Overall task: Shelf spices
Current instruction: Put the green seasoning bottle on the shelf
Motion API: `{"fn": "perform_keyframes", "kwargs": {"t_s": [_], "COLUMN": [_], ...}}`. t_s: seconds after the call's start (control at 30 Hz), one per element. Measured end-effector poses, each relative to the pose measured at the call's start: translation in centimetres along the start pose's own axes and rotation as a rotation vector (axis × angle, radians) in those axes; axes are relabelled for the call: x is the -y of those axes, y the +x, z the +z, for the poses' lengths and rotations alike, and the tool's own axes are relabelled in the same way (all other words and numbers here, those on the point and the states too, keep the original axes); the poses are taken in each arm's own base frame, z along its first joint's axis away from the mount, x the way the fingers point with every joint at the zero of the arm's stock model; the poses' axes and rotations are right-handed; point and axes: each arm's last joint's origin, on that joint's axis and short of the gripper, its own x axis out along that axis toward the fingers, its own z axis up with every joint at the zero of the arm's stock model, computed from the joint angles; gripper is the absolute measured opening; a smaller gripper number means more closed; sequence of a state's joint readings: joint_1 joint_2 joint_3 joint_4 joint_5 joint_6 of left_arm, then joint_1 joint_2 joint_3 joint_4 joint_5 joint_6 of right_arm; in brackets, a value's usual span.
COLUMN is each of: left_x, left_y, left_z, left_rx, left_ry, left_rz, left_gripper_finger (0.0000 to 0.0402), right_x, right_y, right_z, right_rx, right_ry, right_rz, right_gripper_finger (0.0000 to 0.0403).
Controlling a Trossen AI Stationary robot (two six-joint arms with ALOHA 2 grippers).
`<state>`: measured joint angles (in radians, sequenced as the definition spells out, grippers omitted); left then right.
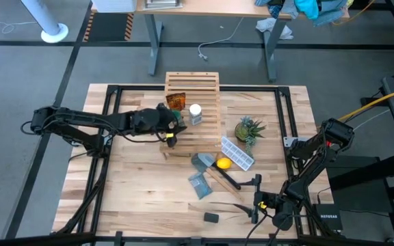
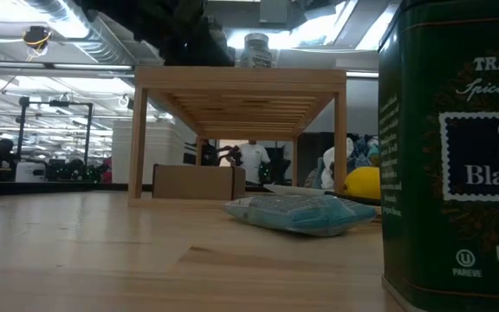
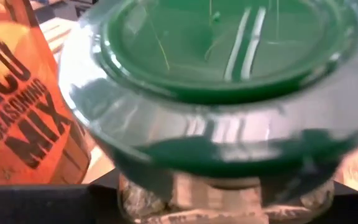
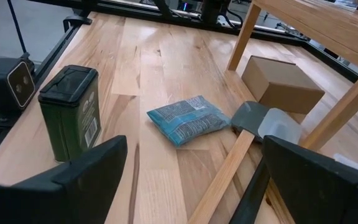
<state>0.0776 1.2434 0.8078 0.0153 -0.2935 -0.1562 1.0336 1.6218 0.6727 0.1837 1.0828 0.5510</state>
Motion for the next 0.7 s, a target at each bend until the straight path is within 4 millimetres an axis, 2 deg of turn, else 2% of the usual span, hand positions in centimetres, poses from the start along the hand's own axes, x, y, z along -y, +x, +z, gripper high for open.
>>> {"fn": "perform_keyframes", "kwargs": {"t_s": [0.1,0.23,0.33,0.57,0.7], "left_x": [-0.03,-0.01,0.00,0.00,0.11], "left_y": [0.00,-0.01,-0.02,-0.01,-0.03], "left_z": [-0.18,-0.16,-0.16,-0.06,0.55], "left_rx": [-0.019,-0.017,-0.018,-0.009,0.052], "left_ry": [0.000,-0.019,-0.023,-0.046,-0.058], "left_rz": [0.003,0.003,0.003,0.002,-0.009], "left_gripper_finger": [0.0193,0.0242,0.0260,0.0261,0.0260], "right_x": [0.00,0.00,0.00,0.00,0.00], "right_y": [0.00,0.00,0.00,0.00,0.00], "right_z": [0.00,0.00,0.00,0.00,0.00], "right_rx": [0.000,0.000,0.000,0.000,0.001], "right_ry": [0.000,0.001,0.001,0.001,0.001], "right_rz": [0.000,0.000,0.000,0.000,-0.001], "right_gripper_finger": [0.0379,0.0379,0.0379,0.0379,0.0379]}}
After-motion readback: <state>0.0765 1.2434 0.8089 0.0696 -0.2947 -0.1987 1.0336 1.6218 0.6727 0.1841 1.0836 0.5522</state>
